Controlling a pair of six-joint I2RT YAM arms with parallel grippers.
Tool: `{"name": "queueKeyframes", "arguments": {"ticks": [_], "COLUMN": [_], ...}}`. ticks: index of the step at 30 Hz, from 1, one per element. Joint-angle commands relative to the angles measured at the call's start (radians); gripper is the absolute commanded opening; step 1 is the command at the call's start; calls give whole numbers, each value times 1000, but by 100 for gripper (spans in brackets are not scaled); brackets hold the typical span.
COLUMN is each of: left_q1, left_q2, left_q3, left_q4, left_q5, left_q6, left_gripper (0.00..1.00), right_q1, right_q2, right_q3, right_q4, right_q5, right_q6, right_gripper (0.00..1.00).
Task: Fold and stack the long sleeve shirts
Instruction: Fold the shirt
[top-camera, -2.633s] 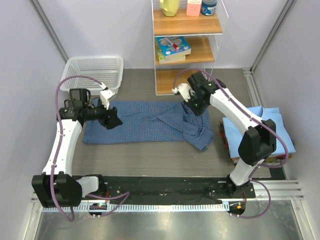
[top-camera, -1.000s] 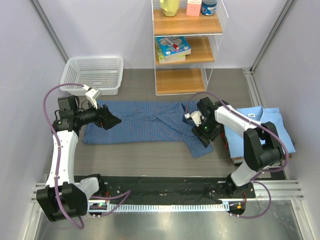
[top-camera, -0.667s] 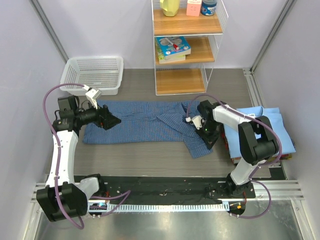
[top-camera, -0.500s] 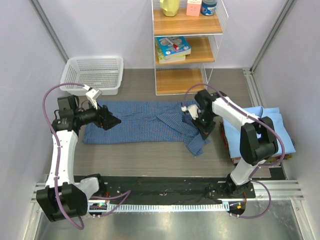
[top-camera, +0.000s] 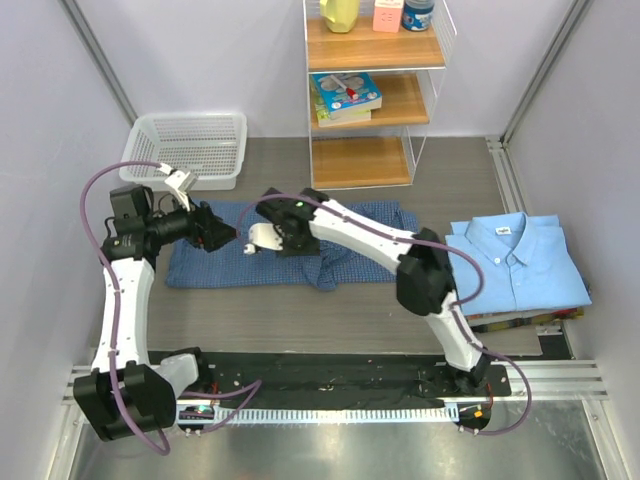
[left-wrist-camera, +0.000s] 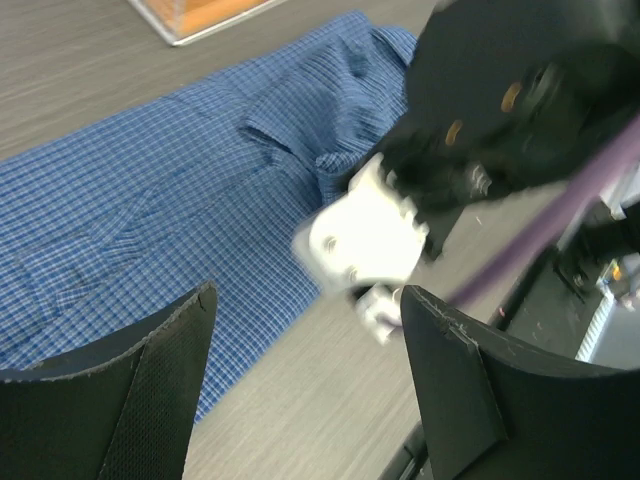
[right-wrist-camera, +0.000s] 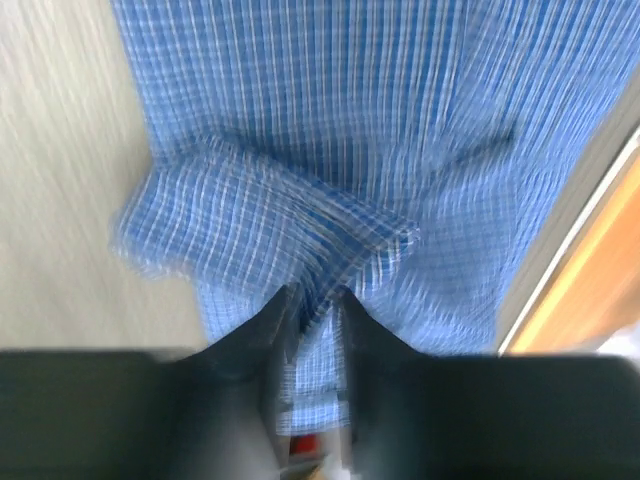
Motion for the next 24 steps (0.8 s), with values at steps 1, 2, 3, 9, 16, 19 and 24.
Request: {"name": "queueKeyframes", "arguments": {"ticks": [1, 2, 3, 9, 16, 19, 24], "left_q1": [48, 49, 48, -41, -343, -521, -707], "left_q2": [-25, -25, -24, 12, 88, 107, 208], "left_q3": [-63, -66, -65, -29, -43, -71, -63], "left_q4": [165, 153, 127, -191, -259, -131, -90], "left_q5": [11, 22, 37, 7, -214, -349, -489], "left_q6": [-152, -152, -125, 468, 936, 1030, 1330], "left_gripper": [75, 76, 76, 76, 76, 76, 79], "right_q1": [28, 22, 13, -213, -440, -478, -509], "right_q2": [73, 65, 47, -200, -292, -283, -258], "right_q3": [251, 260, 235, -27, -298, -355, -359], "right_q4": [-31, -39, -40, 4, 125, 185, 223], "right_q5": [15, -3, -65, -458, -690, -739, -784], "right_q6": [-52, -36, -23, 183, 287, 341, 402], "right_gripper": [58, 66, 68, 77, 61, 57, 55]}}
